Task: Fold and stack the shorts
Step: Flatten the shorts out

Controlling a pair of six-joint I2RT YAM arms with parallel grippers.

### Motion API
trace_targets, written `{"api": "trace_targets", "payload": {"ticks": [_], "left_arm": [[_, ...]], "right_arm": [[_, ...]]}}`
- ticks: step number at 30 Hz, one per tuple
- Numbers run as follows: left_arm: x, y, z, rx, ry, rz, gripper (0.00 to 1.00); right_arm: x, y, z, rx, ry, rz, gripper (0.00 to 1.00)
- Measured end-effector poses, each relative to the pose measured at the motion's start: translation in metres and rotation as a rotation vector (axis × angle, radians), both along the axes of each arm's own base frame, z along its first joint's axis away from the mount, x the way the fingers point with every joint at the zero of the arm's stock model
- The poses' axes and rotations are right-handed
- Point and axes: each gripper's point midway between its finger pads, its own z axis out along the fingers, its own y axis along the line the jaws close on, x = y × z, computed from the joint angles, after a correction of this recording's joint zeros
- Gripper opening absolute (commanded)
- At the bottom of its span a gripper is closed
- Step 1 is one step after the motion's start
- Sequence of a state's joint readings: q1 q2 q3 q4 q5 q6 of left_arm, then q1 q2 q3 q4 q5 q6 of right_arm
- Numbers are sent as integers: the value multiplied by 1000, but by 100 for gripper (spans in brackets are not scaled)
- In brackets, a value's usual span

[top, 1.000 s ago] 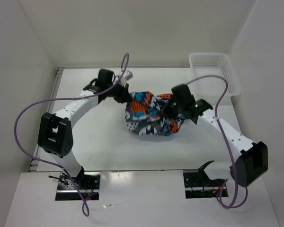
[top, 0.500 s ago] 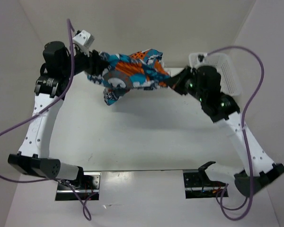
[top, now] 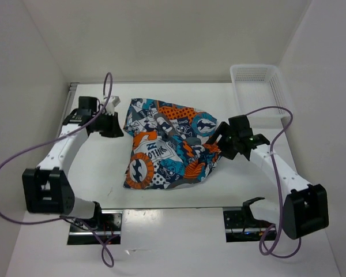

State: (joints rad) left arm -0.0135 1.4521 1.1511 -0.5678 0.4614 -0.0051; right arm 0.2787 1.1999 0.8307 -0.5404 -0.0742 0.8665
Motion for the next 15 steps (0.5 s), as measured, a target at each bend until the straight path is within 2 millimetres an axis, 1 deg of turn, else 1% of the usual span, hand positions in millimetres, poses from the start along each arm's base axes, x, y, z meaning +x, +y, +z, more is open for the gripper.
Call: {"api": "trace_targets", "payload": {"ticks": [1, 2, 4, 5, 6, 8, 9, 11, 12, 13, 14, 15], "left_arm": [[-14, 4, 3, 1, -7, 12, 24], [-24, 7, 4, 2, -20, 19, 42], [-48, 7, 1, 2, -32, 16, 63], [-62, 6, -3, -7, -20, 14, 80], [-74, 4, -8, -12, -6, 9, 83], [-97, 2, -21, -18, 38, 3, 85], [-105, 2, -27, -19, 62, 3, 85], [-121, 0, -39, -20, 113, -3, 85], [-128, -1, -46, -19, 139, -7, 83], [-137, -2, -53, -18, 167, -13, 73], [-145, -3, -59, -14, 188, -18, 65], [-152, -2, -65, -7, 200, -18, 60]], "right_arm": [[-4, -2, 1, 2, -9, -5, 84], [-8, -4, 3, 4, -19, -14, 84], [-18, -9, 7, 11, -36, -32, 84], [-23, -11, 9, 15, -43, -45, 84], [-27, -12, 12, 22, -49, -59, 84], [-32, -15, 16, 43, -56, -95, 84], [-35, -16, 16, 51, -50, -116, 87], [-39, -20, 15, 60, -30, -162, 88], [-41, -21, 15, 65, -20, -182, 88], [-43, -23, 15, 68, -14, -201, 89], [-44, -24, 15, 72, -12, -218, 89], [-45, -25, 16, 76, -12, -232, 89]]}}
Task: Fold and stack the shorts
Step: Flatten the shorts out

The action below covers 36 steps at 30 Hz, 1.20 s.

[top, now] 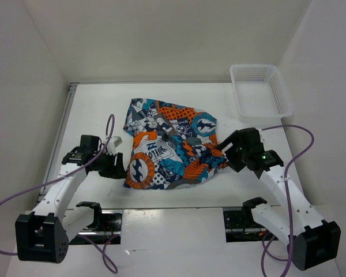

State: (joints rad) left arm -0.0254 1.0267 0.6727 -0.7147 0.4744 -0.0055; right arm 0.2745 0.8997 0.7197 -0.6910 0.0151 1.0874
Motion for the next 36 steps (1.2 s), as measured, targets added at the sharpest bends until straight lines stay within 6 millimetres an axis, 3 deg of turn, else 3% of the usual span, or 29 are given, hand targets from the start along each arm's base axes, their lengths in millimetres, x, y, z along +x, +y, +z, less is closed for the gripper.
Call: {"api": "trace_targets", "payload": {"ticks": [3, 5, 7, 12, 15, 16, 18, 19, 20, 21, 25, 30, 33, 34, 35, 36], "left_arm": [[-18, -1, -16, 6, 11, -10, 57], [-26, -2, -27, 6, 11, -18, 66], [-30, -3, -34, 6, 13, -29, 67], [-23, -9, -44, -9, -19, -52, 67], [-21, -14, -52, -23, -22, -71, 66], [-21, -15, -55, -26, -23, -78, 63], [-18, -18, -57, -35, -31, -88, 47], [-17, -19, -58, -38, -37, -93, 34], [-15, -20, -58, -42, -40, -94, 9], [-14, -21, -58, -45, -43, -93, 0], [-4, -20, -50, -33, -69, -93, 0], [31, -22, -11, -32, -180, -91, 0], [47, -24, 4, -33, -220, -90, 0], [50, -24, 7, -33, -225, -89, 0], [53, -24, 9, -32, -225, -88, 0], [55, -24, 11, -32, -226, -88, 0]], "right_arm": [[-3, -2, 7, 17, -18, -29, 89], [-4, -2, 13, 32, -42, -38, 89], [-4, -2, 18, 44, -59, -42, 89], [-8, 2, 19, 74, -49, -36, 89], [-17, 2, 14, 97, -30, -50, 84], [-21, 1, 11, 104, -25, -59, 84], [-29, 0, 1, 119, -4, -78, 83], [-32, 0, -5, 124, 11, -86, 81], [-35, 0, -12, 129, 30, -94, 79], [-38, 0, -20, 131, 51, -102, 78], [-43, -3, -46, 109, 132, -128, 65], [-30, -7, -72, 33, 192, -131, 64], [-24, -9, -89, -21, 236, -103, 53], [-22, -9, -95, -36, 249, -92, 45], [-20, -9, -100, -52, 265, -80, 35], [-17, -8, -105, -66, 280, -67, 11]]}}
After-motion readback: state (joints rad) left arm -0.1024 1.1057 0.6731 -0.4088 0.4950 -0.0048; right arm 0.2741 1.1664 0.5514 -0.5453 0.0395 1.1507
